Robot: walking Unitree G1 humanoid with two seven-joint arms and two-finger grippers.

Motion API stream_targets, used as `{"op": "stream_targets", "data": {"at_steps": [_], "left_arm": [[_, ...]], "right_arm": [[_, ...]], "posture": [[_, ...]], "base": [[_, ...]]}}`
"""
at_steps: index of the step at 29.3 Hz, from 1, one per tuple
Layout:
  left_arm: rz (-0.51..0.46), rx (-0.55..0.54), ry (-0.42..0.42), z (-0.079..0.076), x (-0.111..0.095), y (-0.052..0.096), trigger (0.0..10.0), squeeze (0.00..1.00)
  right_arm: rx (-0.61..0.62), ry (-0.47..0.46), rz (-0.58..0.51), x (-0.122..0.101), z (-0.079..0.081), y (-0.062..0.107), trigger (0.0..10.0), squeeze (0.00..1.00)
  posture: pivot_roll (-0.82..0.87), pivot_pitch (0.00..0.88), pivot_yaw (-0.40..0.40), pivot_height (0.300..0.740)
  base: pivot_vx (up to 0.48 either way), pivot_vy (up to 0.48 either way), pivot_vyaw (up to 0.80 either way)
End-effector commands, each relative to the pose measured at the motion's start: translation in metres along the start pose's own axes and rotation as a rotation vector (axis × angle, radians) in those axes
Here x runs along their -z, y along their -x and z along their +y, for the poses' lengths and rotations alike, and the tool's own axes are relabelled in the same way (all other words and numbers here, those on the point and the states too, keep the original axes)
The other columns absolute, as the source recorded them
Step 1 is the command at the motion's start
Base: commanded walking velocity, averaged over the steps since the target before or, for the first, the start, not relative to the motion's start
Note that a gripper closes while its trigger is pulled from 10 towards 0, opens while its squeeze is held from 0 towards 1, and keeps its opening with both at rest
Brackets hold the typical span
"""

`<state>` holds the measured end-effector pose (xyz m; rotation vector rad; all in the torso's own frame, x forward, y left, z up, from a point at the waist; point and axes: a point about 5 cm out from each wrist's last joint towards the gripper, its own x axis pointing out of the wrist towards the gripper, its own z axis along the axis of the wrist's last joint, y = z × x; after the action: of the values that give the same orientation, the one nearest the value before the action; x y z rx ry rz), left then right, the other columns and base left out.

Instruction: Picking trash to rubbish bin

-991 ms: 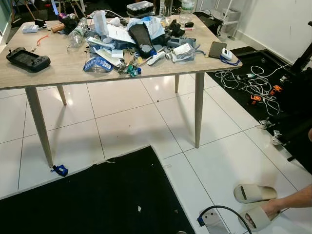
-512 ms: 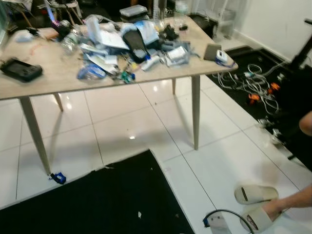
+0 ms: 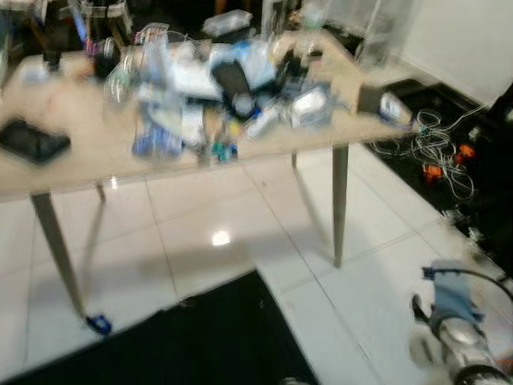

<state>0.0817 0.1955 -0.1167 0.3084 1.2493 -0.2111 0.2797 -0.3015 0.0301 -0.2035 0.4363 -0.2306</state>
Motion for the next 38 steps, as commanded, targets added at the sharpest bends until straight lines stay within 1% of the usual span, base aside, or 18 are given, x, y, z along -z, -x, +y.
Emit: {"op": "stream_targets", "data": {"at_steps": [1,6,7,8,9,10,12,14,15,16,18,21,24,28,31,32,35,38], "left_arm": [[-0.013,0.020,0.002,-0.007,-0.002,-0.001,10.0,0.00],[-0.012,0.025,-0.010,-0.008,-0.003,-0.001,10.0,0.00],[-0.012,0.025,-0.010,-0.008,-0.003,-0.001,10.0,0.00],[-0.010,0.028,-0.014,-0.008,-0.003,-0.001,10.0,0.00],[-0.010,0.028,-0.014,-0.008,-0.003,-0.001,10.0,0.00],[-0.010,0.029,-0.015,-0.008,-0.003,-0.001,10.0,0.00],[-0.009,0.034,-0.022,-0.008,-0.004,-0.001,10.0,0.00],[-0.010,0.037,-0.027,-0.009,-0.004,-0.001,10.0,0.00],[-0.010,0.037,-0.027,-0.009,-0.004,-0.001,10.0,0.00],[-0.011,0.039,-0.030,-0.009,-0.004,-0.001,10.0,0.00],[-0.013,0.039,-0.031,-0.009,-0.004,-0.001,10.0,0.00],[-0.014,0.041,-0.034,-0.009,-0.005,-0.001,10.0,0.00],[-0.013,0.046,-0.051,-0.010,-0.005,-0.001,10.0,0.00],[-0.013,0.048,-0.054,-0.011,-0.005,-0.001,10.0,0.00],[-0.013,0.051,-0.057,-0.011,-0.006,-0.001,10.0,0.00],[-0.013,0.054,-0.065,-0.012,-0.006,-0.001,10.0,0.00],[-0.013,0.056,-0.068,-0.013,-0.006,-0.002,10.0,0.00],[-0.013,0.055,-0.068,-0.013,-0.007,-0.002,10.0,0.00]], "right_arm": [[-0.089,0.016,-0.047,-0.006,0.014,-0.001,10.0,0.00],[-0.309,0.006,-0.305,-0.064,0.028,-0.005,10.0,0.00],[-0.309,0.006,-0.305,-0.064,0.028,-0.005,10.0,0.00],[-0.454,-0.041,-0.423,-0.090,0.036,0.001,10.0,0.00],[-0.454,-0.041,-0.423,-0.090,0.036,0.001,10.0,0.00],[-0.551,-0.093,-0.505,-0.107,0.041,0.008,10.0,0.00],[-0.817,-0.212,-0.700,-0.147,0.051,0.040,10.0,0.00],[-0.967,-0.243,-0.790,-0.164,0.054,0.062,10.0,0.00],[-0.967,-0.243,-0.790,-0.164,0.054,0.062,10.0,0.00],[-1.063,-0.241,-0.864,-0.176,0.055,0.080,10.0,0.00],[-1.060,-0.219,-0.893,-0.182,0.054,0.084,10.0,0.00],[-0.956,-0.173,-0.880,-0.184,0.050,0.074,10.0,0.00],[-0.724,-0.157,-0.802,-0.181,0.041,0.049,10.0,0.00],[-0.671,-0.162,-0.771,-0.183,0.038,0.047,10.0,0.00],[-0.600,-0.102,-0.733,-0.184,0.039,0.042,10.0,0.00],[-0.576,-0.003,-0.704,-0.184,0.045,0.040,10.0,0.00],[-0.559,0.135,-0.656,-0.182,0.055,0.036,10.0,0.00],[-0.516,0.155,-0.647,-0.182,0.054,0.032,10.0,0.00]], "posture": [[-0.03,0.087,0.037,0.740],[-0.05,0.090,0.040,0.740],[-0.05,0.090,0.040,0.740],[-0.05,0.090,0.040,0.740],[-0.05,0.090,0.040,0.740],[-0.05,0.090,0.040,0.740],[-0.05,0.090,0.040,0.740],[-0.06,0.090,0.046,0.740],[-0.06,0.090,0.046,0.740],[-0.06,0.090,0.046,0.740],[-0.06,0.090,0.046,0.740],[-0.06,0.090,0.044,0.740],[-0.06,0.090,0.045,0.740],[-0.06,0.090,0.045,0.740],[-0.06,0.090,0.045,0.740],[-0.06,0.089,0.045,0.740],[-0.06,0.089,0.045,0.740],[-0.06,0.090,0.041,0.740]], "base": [[0.398,0.000,0.00],[0.398,0.000,0.00],[0.398,0.000,0.00],[0.398,0.000,0.00],[0.398,0.000,0.00],[0.398,0.000,0.00],[0.398,0.000,0.00],[0.396,0.000,0.00],[0.394,0.000,0.00],[0.398,0.000,0.00],[0.398,0.000,0.00],[0.398,0.000,0.00],[0.396,0.000,0.00],[0.398,0.000,0.00],[0.400,0.000,0.00],[0.401,0.000,0.00],[0.394,0.000,0.00],[0.370,0.000,0.00]]}}
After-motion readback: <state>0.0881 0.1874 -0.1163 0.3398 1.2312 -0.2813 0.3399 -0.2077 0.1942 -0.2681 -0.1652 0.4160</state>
